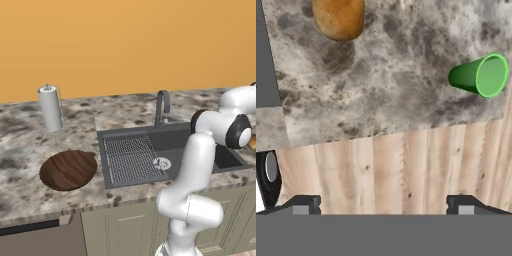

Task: Remove the eggplant and potato from the sink. Then move the bowl and cup from the counter to the sink for washing.

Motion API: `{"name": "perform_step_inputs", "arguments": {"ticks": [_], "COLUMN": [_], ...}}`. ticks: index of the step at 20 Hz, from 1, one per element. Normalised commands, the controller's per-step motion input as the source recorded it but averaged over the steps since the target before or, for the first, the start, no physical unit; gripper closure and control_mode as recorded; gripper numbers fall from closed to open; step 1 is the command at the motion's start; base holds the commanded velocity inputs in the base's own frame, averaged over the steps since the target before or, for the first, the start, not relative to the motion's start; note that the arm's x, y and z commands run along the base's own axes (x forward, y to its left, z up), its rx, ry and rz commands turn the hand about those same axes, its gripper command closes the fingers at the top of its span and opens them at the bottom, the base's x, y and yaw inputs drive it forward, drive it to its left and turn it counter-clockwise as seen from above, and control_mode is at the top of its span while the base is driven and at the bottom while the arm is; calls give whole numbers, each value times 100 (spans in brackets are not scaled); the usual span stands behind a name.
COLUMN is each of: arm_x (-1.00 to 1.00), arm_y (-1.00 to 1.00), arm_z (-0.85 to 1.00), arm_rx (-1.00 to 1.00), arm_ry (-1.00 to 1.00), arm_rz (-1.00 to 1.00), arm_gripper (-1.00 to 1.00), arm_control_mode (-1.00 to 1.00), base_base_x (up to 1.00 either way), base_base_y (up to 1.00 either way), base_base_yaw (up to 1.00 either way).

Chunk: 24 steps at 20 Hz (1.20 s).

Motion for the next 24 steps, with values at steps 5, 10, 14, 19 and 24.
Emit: {"name": "perform_step_inputs", "arguments": {"ticks": [5,10,14,19,24], "arm_x": [-3,-1,0,0,0], "arm_y": [0,-2,-18,-12,-17], "arm_z": [4,1,0,6,2], "arm_rx": [8,18,14,1,0], "arm_ry": [0,0,0,0,0], "arm_rz": [9,7,4,0,0], "arm_gripper": [-100,-100,-100,-100,-100], "arm_control_mode": [-100,-100,-100,-100,-100], "base_base_x": [0,0,0,0,0], "base_base_y": [0,0,0,0,0], "base_base_yaw": [0,0,0,0,0]}}
